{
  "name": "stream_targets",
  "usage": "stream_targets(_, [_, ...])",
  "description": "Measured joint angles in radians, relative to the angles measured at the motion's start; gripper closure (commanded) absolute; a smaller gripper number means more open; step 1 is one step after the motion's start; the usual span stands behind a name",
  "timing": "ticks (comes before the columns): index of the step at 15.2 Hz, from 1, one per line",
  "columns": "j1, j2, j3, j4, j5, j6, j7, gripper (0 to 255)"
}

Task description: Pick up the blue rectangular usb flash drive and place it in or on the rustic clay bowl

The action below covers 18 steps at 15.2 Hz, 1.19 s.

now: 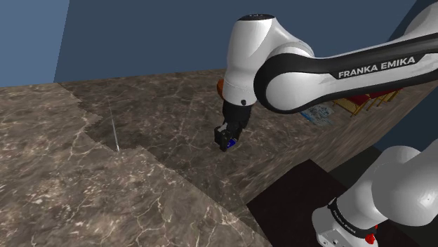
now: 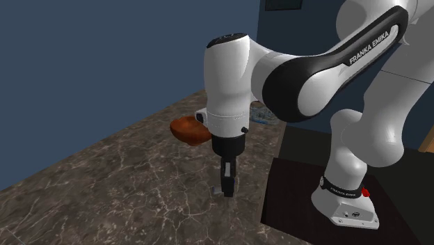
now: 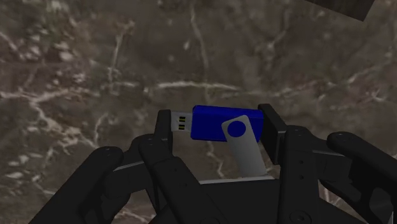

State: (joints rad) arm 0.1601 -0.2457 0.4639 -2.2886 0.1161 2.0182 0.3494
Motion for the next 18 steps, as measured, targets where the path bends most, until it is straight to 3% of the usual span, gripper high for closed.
stream_targets(8, [-0.001, -0.002, -0.002, 0.002, -0.003, -0.007, 0.000, 255])
stream_targets(18, [-0.004, -0.033, -0.017, 0.100, 0.000, -0.139, -0.009, 255])
